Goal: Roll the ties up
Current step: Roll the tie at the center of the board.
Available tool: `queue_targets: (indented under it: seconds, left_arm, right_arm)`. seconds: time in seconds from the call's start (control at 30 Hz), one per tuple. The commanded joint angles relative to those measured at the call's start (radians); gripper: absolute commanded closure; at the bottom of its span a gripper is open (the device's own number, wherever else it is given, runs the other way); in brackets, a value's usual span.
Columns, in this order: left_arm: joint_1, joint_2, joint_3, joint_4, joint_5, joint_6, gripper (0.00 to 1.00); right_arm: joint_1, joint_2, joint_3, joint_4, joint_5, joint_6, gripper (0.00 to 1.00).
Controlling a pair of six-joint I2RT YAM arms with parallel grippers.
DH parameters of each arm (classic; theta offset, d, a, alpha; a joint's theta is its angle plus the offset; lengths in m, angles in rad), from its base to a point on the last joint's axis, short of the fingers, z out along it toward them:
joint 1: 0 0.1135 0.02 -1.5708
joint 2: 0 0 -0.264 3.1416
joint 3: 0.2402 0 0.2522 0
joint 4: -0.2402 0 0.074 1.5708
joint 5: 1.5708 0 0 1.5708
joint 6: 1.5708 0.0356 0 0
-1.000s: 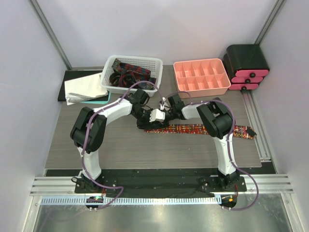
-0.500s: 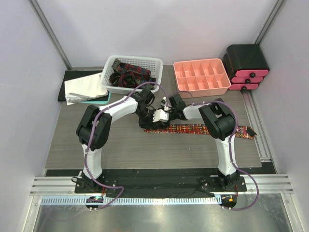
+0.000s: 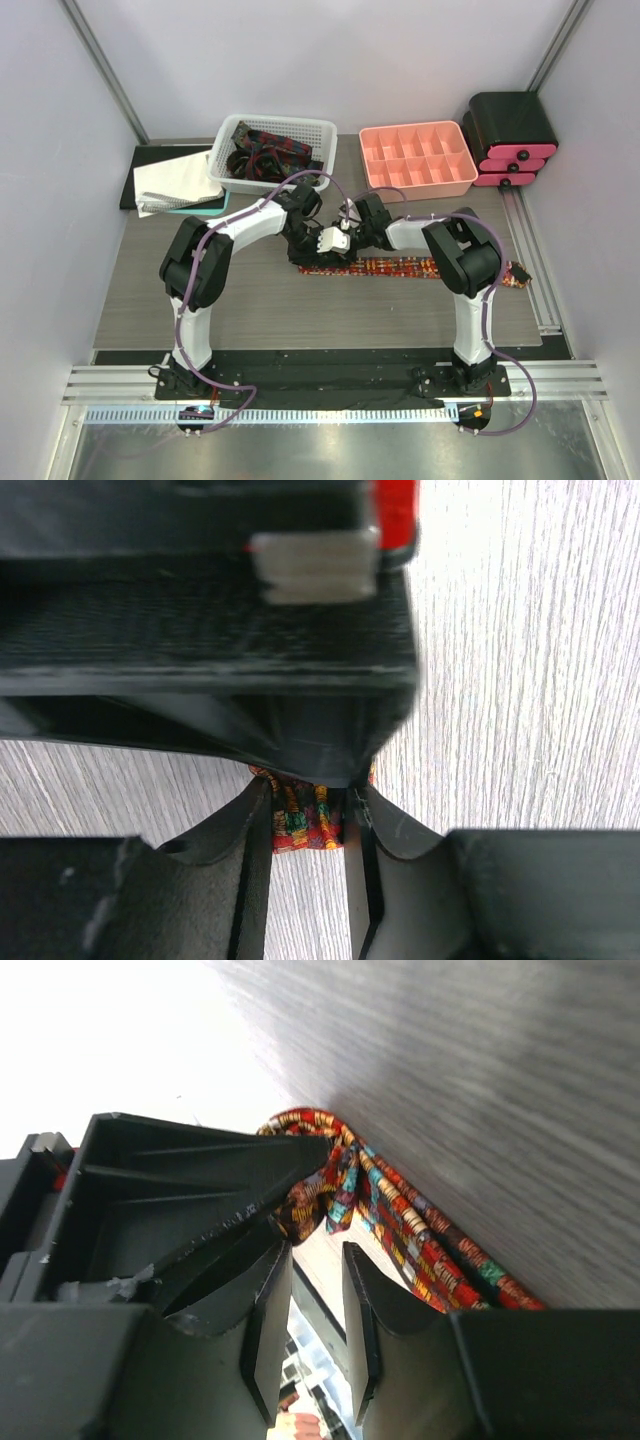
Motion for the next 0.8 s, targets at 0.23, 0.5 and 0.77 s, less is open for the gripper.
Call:
queue_targets:
  seconds: [0.23,0.5,0.77]
  left_arm:
    - [-0.008,0.054,-0.01,-0.002,-0.038,0.014,0.69]
    - [-0.008,0.052,-0.011,-0.002,-0.037,0.017,0.69]
    - [0.006,0.037,-0.026,0.004,-0.031,0.034,0.59]
  right_arm:
    - [0.007,0.024,0.034,0.147,0.032,0.084,0.65]
    - [0.017,0.027,0.043,0.13,0.037,0.063,0.76]
    - [-0.023,0.009,0.047,-0.054,0.086,-0.073,0.99]
